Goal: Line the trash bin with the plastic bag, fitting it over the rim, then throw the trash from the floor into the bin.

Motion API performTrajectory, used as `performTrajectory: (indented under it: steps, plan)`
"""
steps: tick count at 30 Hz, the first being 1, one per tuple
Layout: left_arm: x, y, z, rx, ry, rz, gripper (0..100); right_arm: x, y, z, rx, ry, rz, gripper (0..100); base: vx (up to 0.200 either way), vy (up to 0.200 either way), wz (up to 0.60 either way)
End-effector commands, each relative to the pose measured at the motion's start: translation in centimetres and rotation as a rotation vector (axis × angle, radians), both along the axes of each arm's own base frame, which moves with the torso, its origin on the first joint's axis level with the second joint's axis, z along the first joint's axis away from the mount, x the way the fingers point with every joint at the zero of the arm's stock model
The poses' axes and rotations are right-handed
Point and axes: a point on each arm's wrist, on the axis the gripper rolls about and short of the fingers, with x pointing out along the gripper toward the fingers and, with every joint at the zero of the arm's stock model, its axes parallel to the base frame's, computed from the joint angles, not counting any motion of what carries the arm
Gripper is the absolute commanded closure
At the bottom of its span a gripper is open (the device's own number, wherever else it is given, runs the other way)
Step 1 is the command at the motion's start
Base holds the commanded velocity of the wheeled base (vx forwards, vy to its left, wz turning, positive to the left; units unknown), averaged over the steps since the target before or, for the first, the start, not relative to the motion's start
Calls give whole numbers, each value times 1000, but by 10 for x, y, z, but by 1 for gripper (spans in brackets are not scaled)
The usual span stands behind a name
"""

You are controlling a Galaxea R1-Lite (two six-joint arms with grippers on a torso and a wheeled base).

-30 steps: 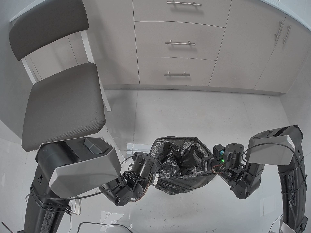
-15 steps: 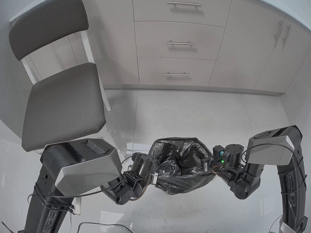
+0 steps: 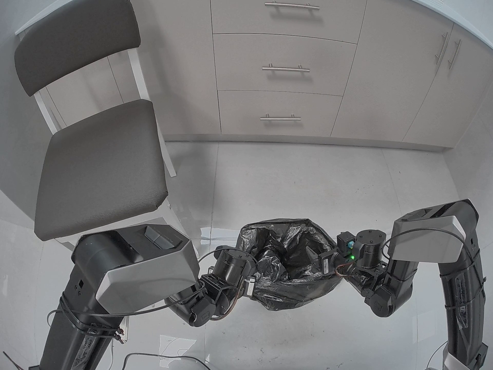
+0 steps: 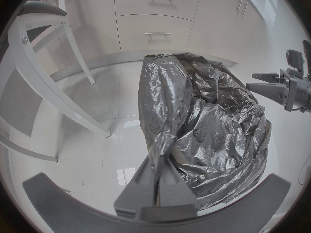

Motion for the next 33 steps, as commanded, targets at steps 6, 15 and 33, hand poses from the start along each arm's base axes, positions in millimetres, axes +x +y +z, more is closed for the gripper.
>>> performTrajectory:
  steps: [6, 15, 33]
  plan:
    - [-4, -5, -2, -24, 21, 2, 100, 0, 0, 0, 4, -12, 1, 0, 0, 0, 0]
    - [-5, -4, -2, -25, 30, 5, 0, 0, 0, -3, 1, -7, 1, 0, 0, 0, 0]
    - [-26, -2, 28, -164, 53, 76, 0, 1, -1, -2, 1, -8, -3, 0, 0, 0, 0]
